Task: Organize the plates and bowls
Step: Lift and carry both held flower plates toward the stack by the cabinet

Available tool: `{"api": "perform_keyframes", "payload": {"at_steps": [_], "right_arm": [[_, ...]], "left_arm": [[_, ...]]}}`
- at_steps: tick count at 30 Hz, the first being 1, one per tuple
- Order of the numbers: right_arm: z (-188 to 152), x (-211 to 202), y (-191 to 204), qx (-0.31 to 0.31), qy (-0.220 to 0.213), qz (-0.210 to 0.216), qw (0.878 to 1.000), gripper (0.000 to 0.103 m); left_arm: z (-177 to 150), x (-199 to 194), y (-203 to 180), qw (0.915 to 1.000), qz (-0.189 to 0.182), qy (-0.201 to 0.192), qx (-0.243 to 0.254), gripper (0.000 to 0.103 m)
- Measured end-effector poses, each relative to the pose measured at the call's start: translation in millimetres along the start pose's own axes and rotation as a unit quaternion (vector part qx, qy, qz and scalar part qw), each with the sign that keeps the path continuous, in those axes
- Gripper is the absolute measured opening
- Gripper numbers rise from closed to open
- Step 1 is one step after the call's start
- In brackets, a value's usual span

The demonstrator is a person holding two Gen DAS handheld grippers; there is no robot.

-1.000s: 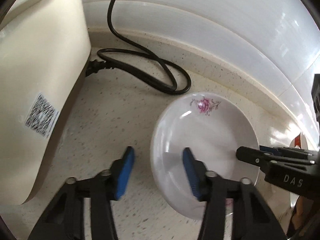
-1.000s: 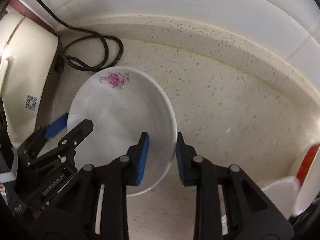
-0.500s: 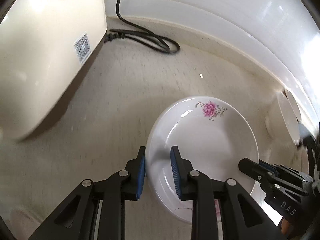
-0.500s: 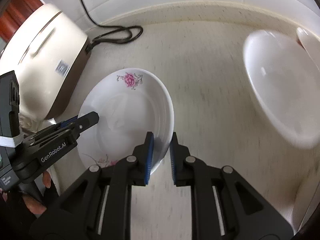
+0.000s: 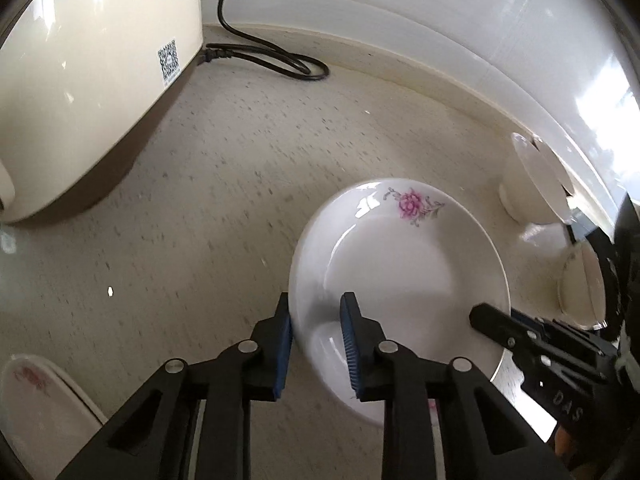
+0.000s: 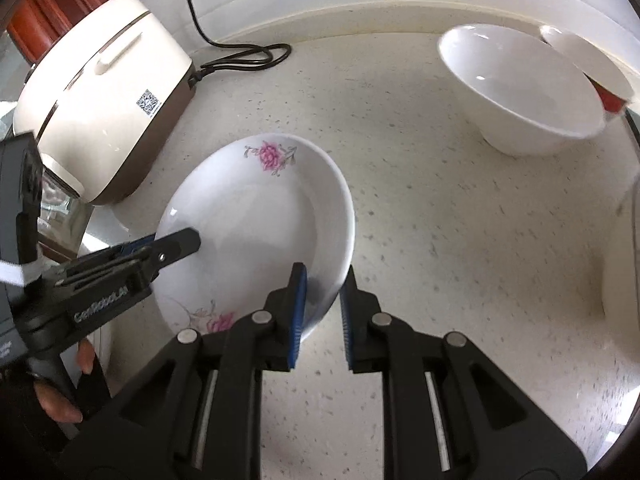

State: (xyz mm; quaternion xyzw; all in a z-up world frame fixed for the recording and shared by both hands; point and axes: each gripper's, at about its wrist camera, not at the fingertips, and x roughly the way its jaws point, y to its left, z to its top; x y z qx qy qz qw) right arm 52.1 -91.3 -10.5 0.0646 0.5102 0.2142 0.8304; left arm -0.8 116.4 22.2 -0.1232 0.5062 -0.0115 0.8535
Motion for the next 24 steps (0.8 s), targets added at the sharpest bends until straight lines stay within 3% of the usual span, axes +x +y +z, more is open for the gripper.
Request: {"api": "perform_keyframes", "payload": {"at_steps": [9,24], "right_arm": [[-33.0,-26.4,0.9,-0.033,-0.012,-0.019,0.999,0.019],[-53.1,-58.3,-14.9,-0.059,-0.034,-0.035,0.997,0.019]], "left_arm": [[-24.4,-4.3,-12.9,1.0000,-0.005,-0.003,-0.002,0.023],[-47.4,-25.7,-46.2,0.9997,-0.013,-0.018,0.009,0.023]]}}
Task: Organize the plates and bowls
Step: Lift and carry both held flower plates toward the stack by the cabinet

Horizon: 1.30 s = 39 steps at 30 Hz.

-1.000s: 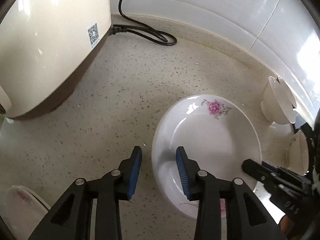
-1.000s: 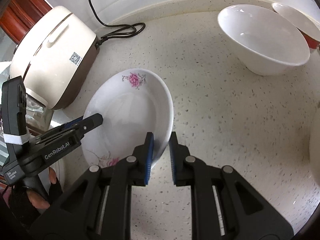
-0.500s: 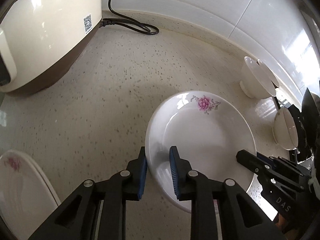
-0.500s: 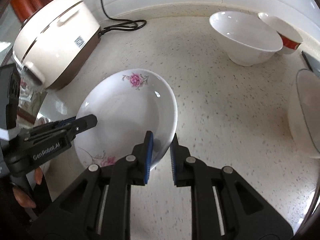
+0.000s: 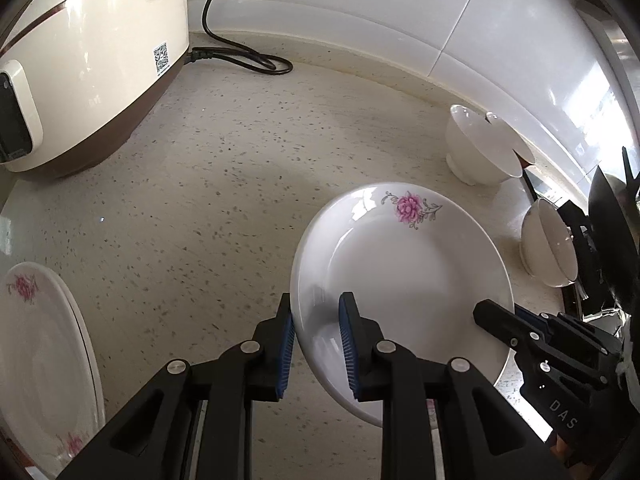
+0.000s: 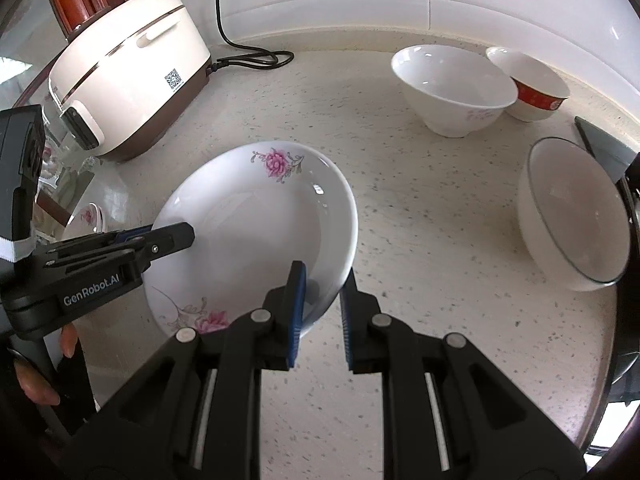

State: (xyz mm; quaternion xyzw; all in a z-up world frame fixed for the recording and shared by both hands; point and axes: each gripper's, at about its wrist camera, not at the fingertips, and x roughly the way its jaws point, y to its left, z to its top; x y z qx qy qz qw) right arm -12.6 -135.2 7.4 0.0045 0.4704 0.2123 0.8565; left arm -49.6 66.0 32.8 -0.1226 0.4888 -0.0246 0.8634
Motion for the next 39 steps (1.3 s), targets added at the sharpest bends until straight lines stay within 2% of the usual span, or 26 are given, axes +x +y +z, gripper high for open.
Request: {"api": "perform_keyframes", "payload": {"at_steps": [11,19,20,29,39], "right_arm": [[-2.1,-13.6,-2.9,-0.031,-0.024,0.003,0.999,0.019],[1.9,-20.9,13.2,-0.063,-0.041,0.022,0.997,0.019],[2.7,-20.8,15.6,-0.067,-0.042,0.025,0.997,0.019],[8.3,-22.3,61.4,-0.122,-0.054,0.069,0.989,0.019],[8.8,-17.6,117.9,-0.181,-0.055,0.111,0.976,0.019]], "left_arm": [[-4.1,-19.5,-8.4,0.9994,0.010,-0.031,-0.009,0.023],[-11.8,-44.8,3.9,0.9973,0.032,-0.057,-0.034,0.023],[-12.7,-47.7,6.3,0.9983,0.002,-0.056,-0.010,0.023],[-25.2,-80.5,44.1,0.9936,0.041,-0.087,-0.061,0.023],[-44.3,-108.8,90.1,0.9840,0.080,-0.108,-0.117,0.023]]}}
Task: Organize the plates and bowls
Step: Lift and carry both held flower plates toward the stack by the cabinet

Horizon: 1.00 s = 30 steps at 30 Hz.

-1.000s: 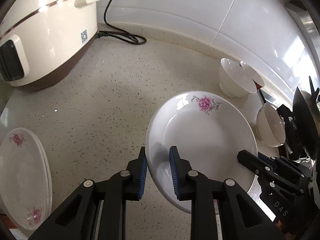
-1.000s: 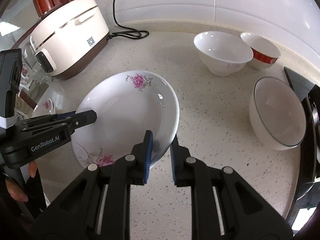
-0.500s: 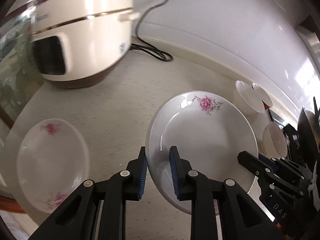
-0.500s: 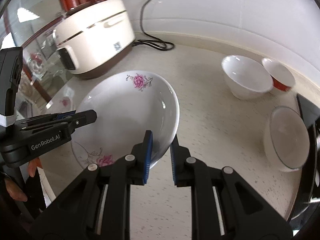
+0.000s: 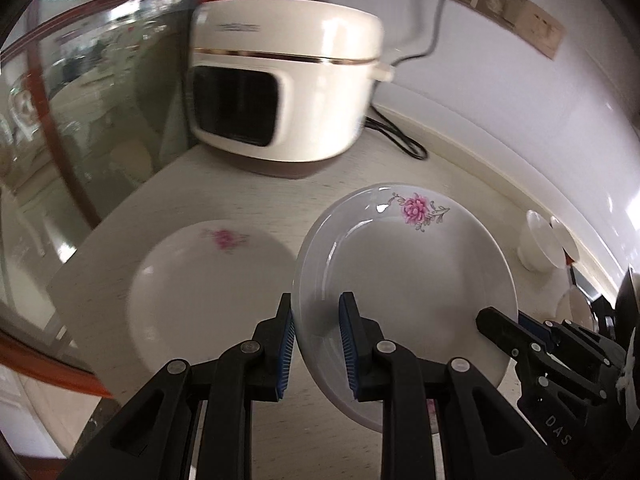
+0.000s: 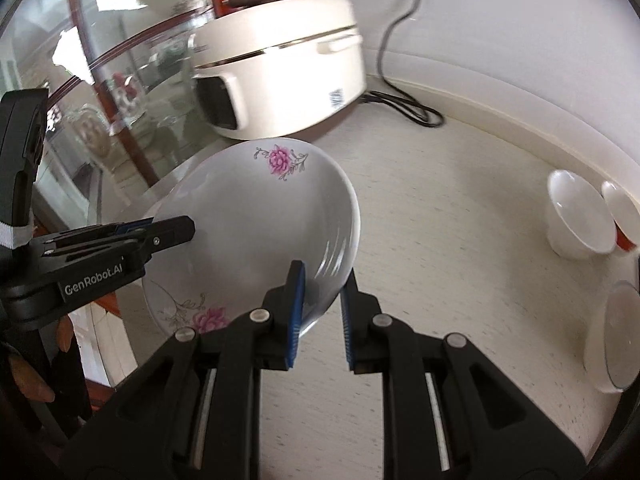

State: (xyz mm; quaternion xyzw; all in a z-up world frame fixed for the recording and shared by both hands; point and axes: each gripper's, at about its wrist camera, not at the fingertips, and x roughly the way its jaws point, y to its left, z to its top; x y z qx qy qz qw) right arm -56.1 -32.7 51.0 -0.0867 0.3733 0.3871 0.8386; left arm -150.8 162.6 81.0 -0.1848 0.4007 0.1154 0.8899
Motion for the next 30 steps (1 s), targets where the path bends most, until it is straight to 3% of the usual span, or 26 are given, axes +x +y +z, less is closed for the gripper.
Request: {"api": "perform_keyframes", "payload": {"at_steps": [13,30], "right_arm": [[13.6,27.4,57.0,-0.045,0.015,0.042,0.998,0.020],[25.2,63.8,90.5,-0.063,0.039,0.060,0.995,0.020]], "left_arm": [[-0.7,-10.0,65.2,0.9979,0.037,0.001,-0.053,0.023],[4.0,4.4,109.5,0.9948,0.056,0.026,-0.082,0.023]]}}
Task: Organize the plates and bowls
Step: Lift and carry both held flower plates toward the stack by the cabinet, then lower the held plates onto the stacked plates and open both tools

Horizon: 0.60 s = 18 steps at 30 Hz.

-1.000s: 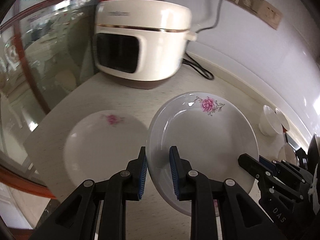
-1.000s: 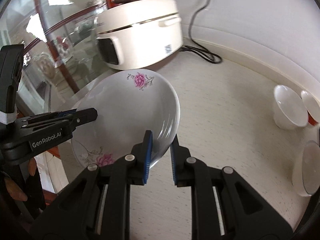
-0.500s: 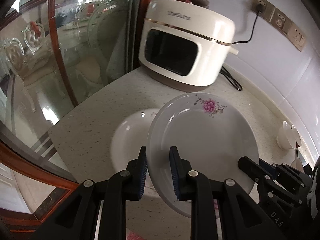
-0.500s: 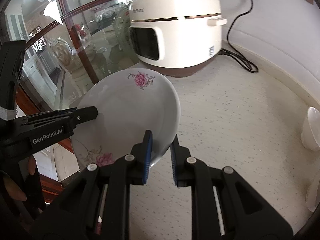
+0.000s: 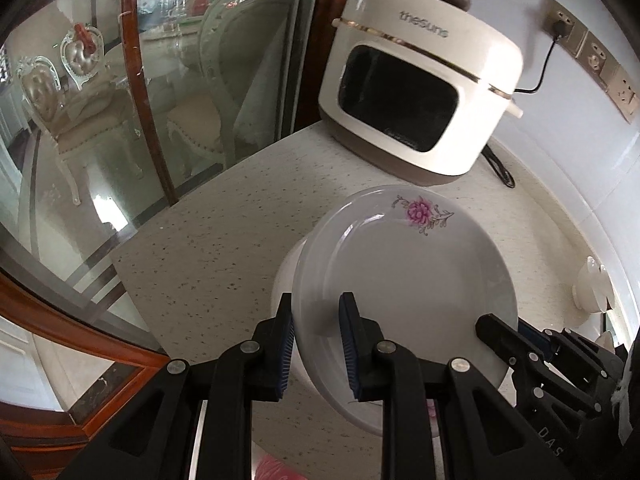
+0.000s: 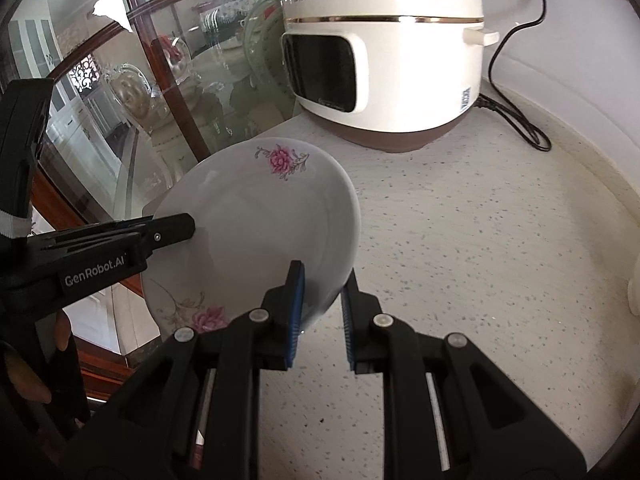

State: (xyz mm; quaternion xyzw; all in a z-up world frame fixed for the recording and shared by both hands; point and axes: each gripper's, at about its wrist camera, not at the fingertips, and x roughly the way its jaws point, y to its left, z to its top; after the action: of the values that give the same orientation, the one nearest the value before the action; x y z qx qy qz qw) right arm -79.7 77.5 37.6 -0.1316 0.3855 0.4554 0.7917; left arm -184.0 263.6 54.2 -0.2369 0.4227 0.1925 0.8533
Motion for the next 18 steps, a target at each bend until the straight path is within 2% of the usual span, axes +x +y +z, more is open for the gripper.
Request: {"api": "perform_keyframes", "payload": {"at_steps": [18], "right_arm": [[5.8,29.8,8.5,0.001,0.039,0.004,0.999,0.020]], "left_arm": [[6.5,25.8,12.3,0.9989,0.033,0.032,0.008,0.023]]}}
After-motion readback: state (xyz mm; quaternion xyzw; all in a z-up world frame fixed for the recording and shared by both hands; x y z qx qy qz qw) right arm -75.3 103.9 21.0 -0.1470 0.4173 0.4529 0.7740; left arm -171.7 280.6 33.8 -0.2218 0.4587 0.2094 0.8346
